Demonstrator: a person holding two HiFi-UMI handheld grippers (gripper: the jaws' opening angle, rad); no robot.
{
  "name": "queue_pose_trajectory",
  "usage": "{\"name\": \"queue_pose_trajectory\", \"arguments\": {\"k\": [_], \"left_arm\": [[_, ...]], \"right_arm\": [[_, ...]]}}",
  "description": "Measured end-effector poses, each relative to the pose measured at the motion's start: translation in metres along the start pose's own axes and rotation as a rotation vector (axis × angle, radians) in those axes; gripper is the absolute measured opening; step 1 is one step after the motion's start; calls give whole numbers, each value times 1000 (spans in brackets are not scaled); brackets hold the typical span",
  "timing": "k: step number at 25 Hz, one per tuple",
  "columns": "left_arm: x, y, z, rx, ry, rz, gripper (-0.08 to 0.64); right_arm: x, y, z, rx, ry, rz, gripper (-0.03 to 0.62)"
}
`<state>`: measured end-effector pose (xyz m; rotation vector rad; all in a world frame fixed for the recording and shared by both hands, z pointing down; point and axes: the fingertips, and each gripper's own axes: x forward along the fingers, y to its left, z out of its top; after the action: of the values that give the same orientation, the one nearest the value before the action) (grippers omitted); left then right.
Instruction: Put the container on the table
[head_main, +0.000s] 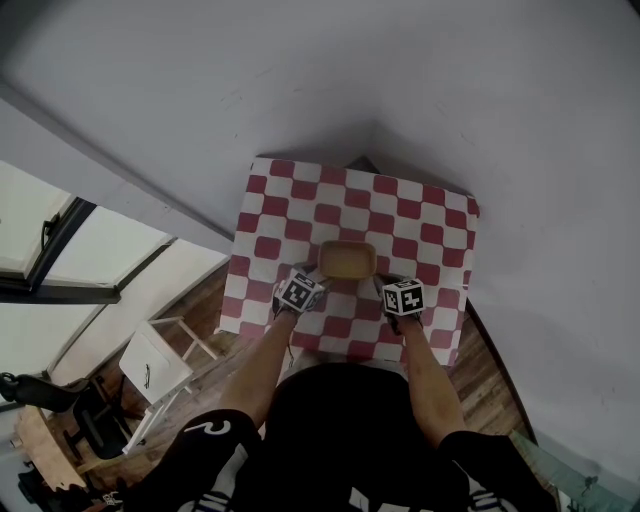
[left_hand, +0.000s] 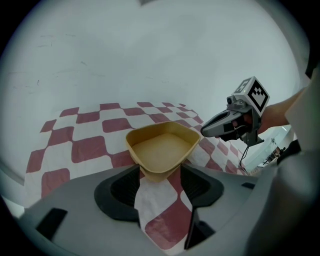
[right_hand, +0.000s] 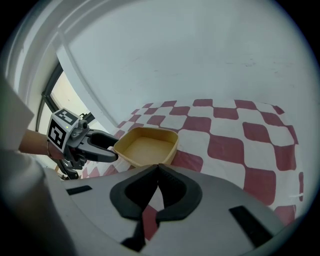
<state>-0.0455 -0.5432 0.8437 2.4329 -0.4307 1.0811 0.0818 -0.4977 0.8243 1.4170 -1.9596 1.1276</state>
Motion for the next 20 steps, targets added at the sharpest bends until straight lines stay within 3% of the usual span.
{"name": "queue_pose_trajectory", "arguments": {"k": [10, 20], "left_arm": [[-27, 10, -4, -9, -44, 7, 284], [-71, 8, 17, -4, -189, 12, 208]], "right_arm": [[-9, 15, 2, 9, -40, -34, 12], [-38, 37, 6, 26, -139, -80, 12]]}}
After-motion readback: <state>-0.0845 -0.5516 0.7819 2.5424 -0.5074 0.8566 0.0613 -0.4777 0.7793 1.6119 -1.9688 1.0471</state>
